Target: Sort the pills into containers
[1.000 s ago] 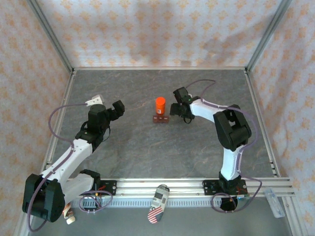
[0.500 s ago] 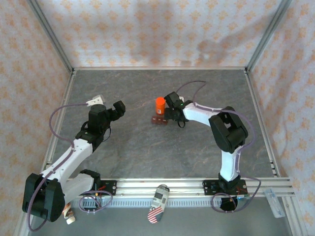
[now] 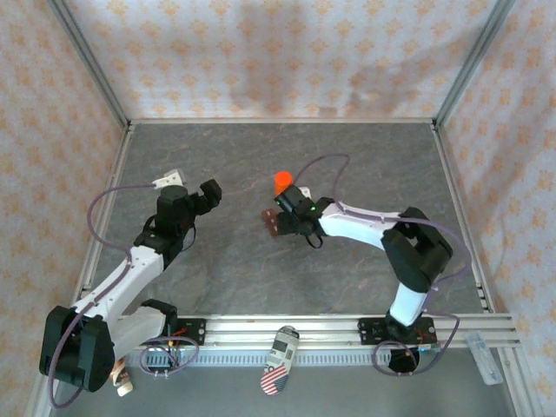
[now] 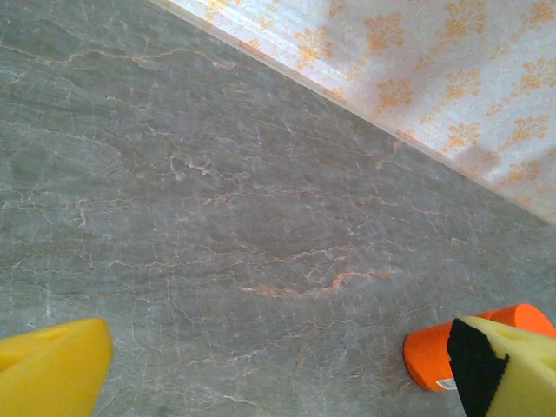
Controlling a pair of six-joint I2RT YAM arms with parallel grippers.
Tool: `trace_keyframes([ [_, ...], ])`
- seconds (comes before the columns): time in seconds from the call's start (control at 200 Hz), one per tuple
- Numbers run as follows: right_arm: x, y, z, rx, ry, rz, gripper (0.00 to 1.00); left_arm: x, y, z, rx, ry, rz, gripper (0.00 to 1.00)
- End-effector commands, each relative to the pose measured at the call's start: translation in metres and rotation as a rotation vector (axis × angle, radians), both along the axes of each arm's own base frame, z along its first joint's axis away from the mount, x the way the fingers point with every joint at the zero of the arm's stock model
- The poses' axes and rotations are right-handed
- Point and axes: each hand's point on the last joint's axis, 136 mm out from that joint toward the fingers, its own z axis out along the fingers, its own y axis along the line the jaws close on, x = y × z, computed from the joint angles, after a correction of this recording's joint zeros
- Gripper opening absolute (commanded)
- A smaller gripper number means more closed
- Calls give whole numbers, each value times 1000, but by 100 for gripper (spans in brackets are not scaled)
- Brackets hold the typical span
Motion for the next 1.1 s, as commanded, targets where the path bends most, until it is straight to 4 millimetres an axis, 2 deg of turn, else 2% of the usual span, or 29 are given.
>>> trace_keyframes([
  [0.0,-2,-14,24,17,-48,-60,85,2,-6,2,-29,-16,-14,100],
  [0.155,-10,11,28,51,-10,41,85,3,-7,4,-37,-26,-19,100],
  [0.46,-11,55,5,-55,58,243,80,1,-6,3,-34,-22,-17,100],
  [0.796,-2,62,-29,-139,84,259,73,0,-5,7,-30,-31,-11,100],
  [1.096,2,66,-37,-143,85,260,66,0,-5,7,-32,-31,-12,100],
])
